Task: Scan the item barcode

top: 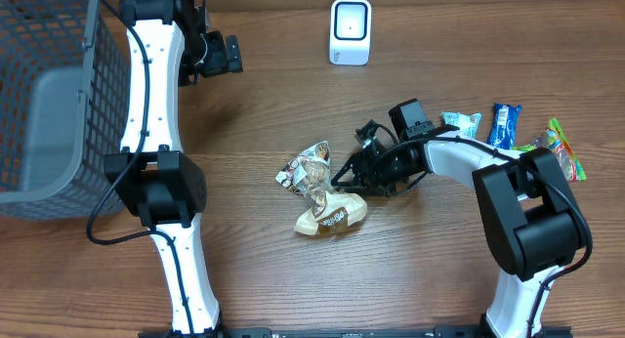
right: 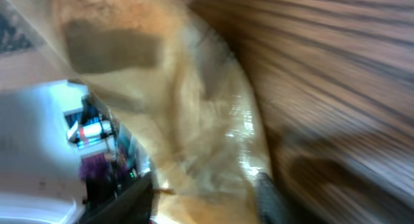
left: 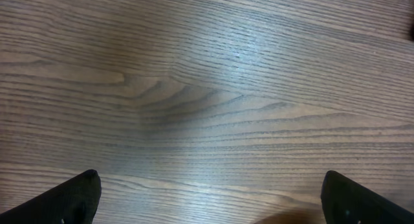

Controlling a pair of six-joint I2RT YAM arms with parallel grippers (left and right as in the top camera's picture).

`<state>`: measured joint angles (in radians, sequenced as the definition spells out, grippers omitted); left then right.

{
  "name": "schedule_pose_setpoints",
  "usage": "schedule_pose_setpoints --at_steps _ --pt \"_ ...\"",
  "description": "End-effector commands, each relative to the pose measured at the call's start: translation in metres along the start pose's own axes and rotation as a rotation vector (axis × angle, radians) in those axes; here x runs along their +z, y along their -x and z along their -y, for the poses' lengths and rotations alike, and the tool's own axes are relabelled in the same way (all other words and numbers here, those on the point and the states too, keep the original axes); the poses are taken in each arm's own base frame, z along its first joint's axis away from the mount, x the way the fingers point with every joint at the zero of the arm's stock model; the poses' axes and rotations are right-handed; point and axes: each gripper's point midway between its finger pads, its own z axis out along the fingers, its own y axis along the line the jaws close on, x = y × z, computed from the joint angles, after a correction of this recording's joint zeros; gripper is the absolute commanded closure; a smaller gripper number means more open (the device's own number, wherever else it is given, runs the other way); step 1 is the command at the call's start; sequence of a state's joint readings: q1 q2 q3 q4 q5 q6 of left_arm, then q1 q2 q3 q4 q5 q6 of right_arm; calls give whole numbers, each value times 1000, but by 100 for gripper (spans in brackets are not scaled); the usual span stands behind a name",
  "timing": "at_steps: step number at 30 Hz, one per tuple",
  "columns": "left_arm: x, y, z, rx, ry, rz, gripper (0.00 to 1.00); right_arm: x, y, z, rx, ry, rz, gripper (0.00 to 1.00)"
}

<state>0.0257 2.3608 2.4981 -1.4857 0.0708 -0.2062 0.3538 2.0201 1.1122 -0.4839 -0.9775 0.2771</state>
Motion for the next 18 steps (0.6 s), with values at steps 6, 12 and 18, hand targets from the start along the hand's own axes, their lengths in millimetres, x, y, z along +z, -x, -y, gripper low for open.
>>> schedule_pose_setpoints --at_steps 6,12,18 --pt "3 -2 4 25 -6 -11 0 15 -10 10 165 -141 -4 28" --pt "3 -3 5 28 -7 -11 0 39 -25 -11 125 -105 -64 28" --pt "3 -3 4 26 -7 -11 0 43 -27 -19 103 -74 -78 64"
